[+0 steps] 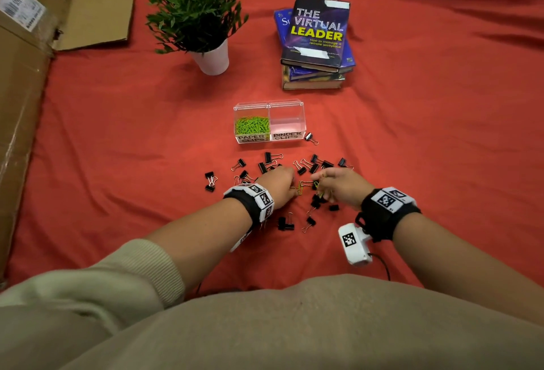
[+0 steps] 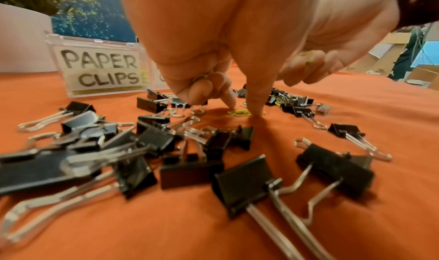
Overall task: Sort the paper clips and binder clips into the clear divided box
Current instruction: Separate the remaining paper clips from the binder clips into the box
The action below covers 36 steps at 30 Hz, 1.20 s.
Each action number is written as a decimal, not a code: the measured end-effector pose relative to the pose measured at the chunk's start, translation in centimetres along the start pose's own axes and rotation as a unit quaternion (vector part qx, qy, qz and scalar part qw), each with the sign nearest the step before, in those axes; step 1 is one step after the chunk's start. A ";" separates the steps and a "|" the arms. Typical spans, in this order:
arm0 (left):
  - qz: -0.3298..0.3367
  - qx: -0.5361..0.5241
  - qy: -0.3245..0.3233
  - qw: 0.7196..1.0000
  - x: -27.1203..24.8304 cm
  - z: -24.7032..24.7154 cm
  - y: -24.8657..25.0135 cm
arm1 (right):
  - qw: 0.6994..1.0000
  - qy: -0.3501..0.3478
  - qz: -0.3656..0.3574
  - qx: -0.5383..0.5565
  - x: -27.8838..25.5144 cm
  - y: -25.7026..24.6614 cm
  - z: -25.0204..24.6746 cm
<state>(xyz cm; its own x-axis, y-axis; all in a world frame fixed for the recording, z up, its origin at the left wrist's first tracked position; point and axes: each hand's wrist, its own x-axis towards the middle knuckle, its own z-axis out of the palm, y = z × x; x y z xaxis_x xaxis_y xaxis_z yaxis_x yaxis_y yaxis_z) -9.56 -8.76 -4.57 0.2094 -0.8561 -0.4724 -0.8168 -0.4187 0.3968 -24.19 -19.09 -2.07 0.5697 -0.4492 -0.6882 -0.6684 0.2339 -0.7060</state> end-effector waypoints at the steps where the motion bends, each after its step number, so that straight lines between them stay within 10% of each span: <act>1: -0.003 0.011 0.003 1.000 0.1 0.1 0.1 | 0.999 0.000 0.009 0.035 -0.2 -0.2 -0.3; 7: 0.010 0.074 0.008 0.997 -0.2 0.6 0.7 | 0.996 0.012 0.051 0.070 -0.1 -1.3 0.7; 11: 0.009 0.110 -0.010 0.994 -0.4 0.7 0.4 | 0.972 0.068 0.002 -0.226 1.1 -1.0 2.5; 27: -0.052 -0.204 0.024 0.977 -2.0 -1.7 -2.2 | 0.833 0.068 -0.099 -0.540 1.9 0.0 6.9; 36: -0.150 -0.357 -0.006 0.922 -0.9 -3.7 -1.4 | 0.996 0.043 -0.057 -0.045 1.4 -1.5 0.9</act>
<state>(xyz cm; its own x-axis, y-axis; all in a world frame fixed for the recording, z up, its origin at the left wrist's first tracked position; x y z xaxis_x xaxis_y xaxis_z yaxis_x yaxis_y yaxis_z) -6.68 -8.51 -1.79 0.3596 -0.6672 -0.6524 -0.1591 -0.7327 0.6617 -21.91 -19.27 -2.15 0.6042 -0.5412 -0.5849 -0.6444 0.0999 -0.7581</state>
